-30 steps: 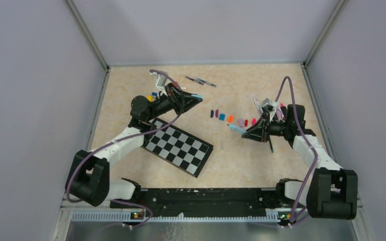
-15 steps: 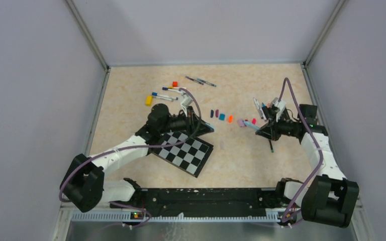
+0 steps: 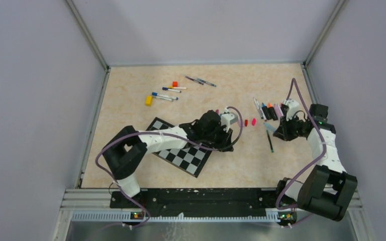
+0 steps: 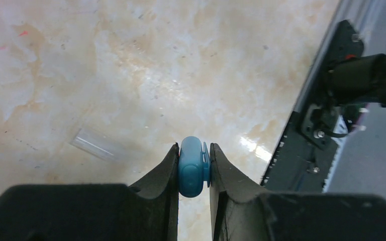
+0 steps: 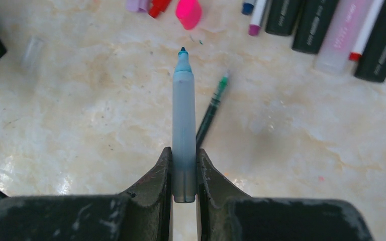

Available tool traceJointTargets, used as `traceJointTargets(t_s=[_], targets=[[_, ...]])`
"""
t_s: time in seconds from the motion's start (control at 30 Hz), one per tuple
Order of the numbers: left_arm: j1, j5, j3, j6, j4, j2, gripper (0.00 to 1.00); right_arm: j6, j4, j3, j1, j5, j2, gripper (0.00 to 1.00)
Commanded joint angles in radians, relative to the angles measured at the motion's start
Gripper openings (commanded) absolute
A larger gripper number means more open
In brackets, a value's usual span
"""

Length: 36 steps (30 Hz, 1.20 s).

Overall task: Open the pen caps
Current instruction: Place the pen at the center of the board.

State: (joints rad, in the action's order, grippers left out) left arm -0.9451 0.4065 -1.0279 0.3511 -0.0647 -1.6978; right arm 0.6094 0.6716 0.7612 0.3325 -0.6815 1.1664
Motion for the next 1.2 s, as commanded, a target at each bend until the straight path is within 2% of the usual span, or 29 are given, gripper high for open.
traceJointTargets(t_s=[0.0, 0.2, 0.5, 0.63, 0.83, 1.17], targets=[[-0.02, -0.124, -0.106, -0.055, 0.148, -0.089, 0.08, -0.076, -0.065, -0.025, 0.042, 0.111, -0.013, 0.0], [-0.027, -0.158, -0.169, -0.086, 0.201, -0.157, 0.1, -0.144, -0.174, -0.087, 0.069, 0.218, -0.008, 0.0], [-0.027, -0.141, -0.219, -0.102, 0.216, -0.226, 0.13, -0.177, -0.191, -0.078, 0.074, 0.179, 0.112, 0.0], [-0.027, -0.148, -0.228, -0.109, 0.227, -0.237, 0.15, -0.167, -0.179, -0.073, 0.074, 0.171, 0.147, 0.08], [-0.027, -0.165, -0.247, -0.118, 0.253, -0.252, 0.26, -0.143, -0.159, -0.063, 0.074, 0.166, 0.172, 0.24], [-0.027, -0.195, -0.294, -0.136, 0.296, -0.266, 0.37, -0.121, -0.14, -0.058, 0.074, 0.151, 0.187, 0.34]])
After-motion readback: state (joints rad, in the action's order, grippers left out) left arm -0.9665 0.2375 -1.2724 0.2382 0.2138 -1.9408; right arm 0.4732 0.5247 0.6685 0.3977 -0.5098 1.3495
